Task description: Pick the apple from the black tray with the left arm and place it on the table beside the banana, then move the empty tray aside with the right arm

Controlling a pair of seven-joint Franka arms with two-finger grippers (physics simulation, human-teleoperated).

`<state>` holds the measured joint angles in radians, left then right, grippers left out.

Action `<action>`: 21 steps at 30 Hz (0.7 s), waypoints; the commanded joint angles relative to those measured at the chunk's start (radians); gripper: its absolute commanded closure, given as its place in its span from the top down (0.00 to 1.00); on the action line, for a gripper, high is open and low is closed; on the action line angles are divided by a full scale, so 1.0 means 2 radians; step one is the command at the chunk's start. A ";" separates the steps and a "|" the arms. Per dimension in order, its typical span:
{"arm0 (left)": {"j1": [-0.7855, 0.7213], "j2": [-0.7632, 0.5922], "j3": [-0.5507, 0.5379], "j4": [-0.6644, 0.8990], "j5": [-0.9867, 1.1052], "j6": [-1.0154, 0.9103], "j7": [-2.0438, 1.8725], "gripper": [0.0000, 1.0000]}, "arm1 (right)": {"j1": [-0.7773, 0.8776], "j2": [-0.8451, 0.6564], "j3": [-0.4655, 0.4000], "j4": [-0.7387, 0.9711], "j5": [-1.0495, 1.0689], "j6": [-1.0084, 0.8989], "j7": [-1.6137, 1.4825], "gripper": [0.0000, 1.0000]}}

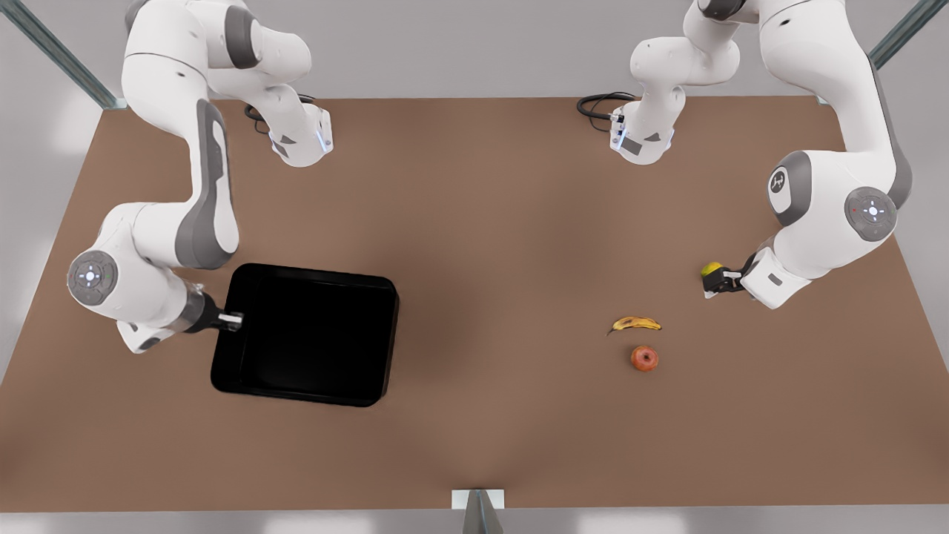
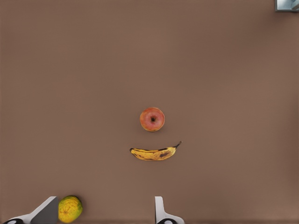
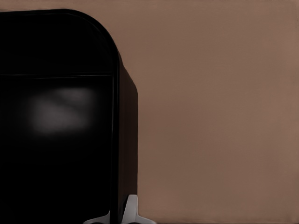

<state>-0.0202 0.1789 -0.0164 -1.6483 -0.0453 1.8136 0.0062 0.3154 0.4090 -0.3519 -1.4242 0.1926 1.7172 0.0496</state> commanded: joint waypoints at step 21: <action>0.000 0.000 0.001 0.000 0.000 0.000 -0.002 1.00 | -0.031 0.114 -0.066 0.000 0.033 0.026 -0.387 0.13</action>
<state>-0.0200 0.1789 -0.0152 -1.6480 -0.0453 1.8135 0.0049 0.2540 0.6290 -0.4824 -1.4253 0.2553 1.7143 -0.4800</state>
